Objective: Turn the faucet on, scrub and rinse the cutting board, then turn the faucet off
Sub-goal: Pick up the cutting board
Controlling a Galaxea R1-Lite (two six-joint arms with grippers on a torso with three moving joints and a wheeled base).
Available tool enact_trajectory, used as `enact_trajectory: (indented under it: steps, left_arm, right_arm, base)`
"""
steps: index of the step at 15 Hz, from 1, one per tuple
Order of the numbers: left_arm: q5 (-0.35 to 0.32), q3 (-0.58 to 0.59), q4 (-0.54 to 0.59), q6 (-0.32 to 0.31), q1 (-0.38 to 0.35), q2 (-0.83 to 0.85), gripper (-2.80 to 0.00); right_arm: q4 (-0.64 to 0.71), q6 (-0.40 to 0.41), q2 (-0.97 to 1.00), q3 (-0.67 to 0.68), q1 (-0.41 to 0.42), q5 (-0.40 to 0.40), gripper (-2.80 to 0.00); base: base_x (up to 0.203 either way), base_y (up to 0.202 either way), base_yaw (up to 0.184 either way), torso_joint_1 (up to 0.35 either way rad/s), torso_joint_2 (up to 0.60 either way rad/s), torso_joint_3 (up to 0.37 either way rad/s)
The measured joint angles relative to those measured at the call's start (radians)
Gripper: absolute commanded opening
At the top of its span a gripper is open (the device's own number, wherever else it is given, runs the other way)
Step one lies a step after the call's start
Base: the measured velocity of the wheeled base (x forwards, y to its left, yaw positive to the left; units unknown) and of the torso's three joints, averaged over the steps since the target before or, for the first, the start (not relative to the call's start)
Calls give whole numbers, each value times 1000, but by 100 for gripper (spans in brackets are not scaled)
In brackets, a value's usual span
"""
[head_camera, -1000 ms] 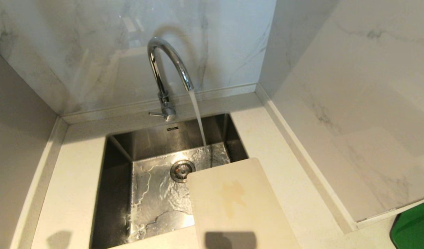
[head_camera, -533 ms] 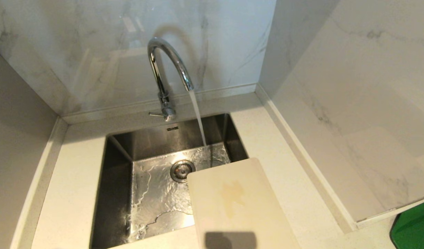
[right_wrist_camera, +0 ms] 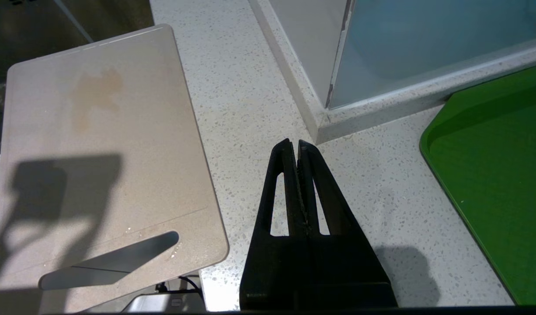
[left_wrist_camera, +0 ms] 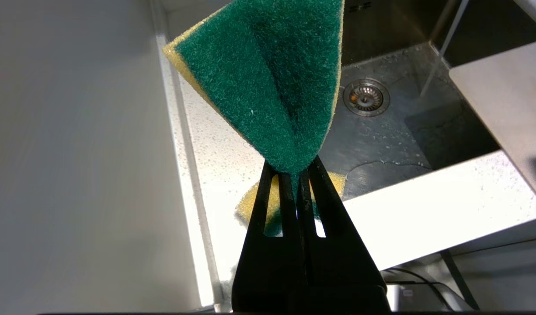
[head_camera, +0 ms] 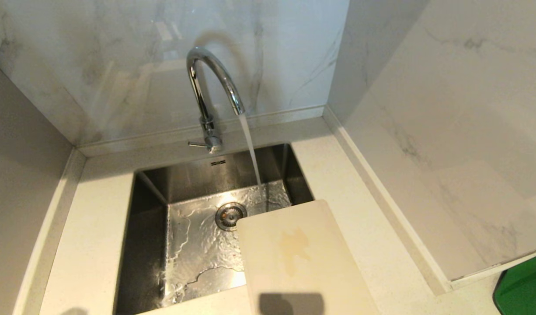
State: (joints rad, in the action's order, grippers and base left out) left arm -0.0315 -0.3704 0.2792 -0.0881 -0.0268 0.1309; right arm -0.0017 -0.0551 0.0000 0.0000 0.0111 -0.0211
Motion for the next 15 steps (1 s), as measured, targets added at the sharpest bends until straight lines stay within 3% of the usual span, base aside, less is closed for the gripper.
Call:
enact_trajectory:
  steps: [10, 15]
  left_arm:
    - [-13, 253, -80, -13, 9, -130, -280]
    - [-4, 303, -109, 29, 9, -132, -280]
  right_arm:
    - [0, 0, 0, 0, 0, 0, -280]
    - [0, 0, 0, 0, 0, 0, -280]
  base:
    - [0, 0, 0, 0, 0, 0]
    - [0, 0, 0, 0, 0, 0]
